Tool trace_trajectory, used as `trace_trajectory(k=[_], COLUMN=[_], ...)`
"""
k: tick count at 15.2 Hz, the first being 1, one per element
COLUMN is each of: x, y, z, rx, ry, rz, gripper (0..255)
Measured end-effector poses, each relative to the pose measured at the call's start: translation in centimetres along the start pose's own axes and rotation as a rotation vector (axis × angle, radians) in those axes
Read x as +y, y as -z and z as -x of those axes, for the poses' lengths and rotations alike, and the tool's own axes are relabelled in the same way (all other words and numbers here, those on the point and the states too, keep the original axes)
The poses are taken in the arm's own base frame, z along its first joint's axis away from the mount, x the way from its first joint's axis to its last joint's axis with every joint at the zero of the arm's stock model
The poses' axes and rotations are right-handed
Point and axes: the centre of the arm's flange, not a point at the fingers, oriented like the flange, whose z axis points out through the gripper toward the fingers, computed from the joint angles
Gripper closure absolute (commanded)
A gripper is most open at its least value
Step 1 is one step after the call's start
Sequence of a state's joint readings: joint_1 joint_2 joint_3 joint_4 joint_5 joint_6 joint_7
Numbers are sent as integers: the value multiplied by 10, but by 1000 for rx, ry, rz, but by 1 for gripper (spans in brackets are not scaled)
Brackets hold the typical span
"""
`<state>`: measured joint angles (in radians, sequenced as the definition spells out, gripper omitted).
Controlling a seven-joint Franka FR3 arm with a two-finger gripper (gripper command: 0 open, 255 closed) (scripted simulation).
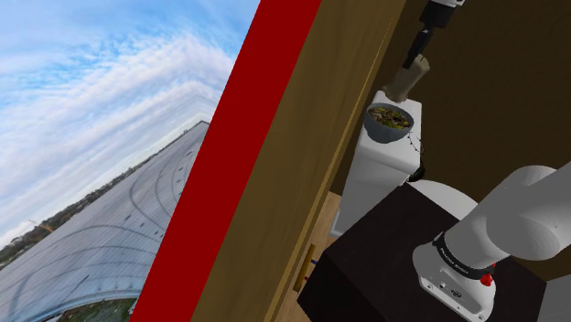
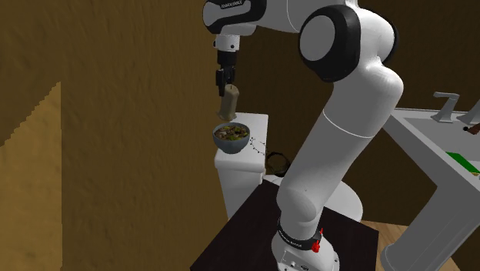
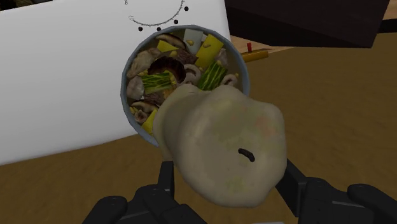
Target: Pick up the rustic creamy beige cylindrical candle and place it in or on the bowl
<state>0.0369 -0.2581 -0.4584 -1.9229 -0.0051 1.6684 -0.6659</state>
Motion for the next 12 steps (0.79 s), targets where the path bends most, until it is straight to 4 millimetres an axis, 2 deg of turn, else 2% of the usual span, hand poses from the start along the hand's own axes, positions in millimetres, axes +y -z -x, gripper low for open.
trace_trajectory(k=[12], x=[7], y=[-60], z=[3], rx=[2], ry=[1], rz=[1], gripper=[255])
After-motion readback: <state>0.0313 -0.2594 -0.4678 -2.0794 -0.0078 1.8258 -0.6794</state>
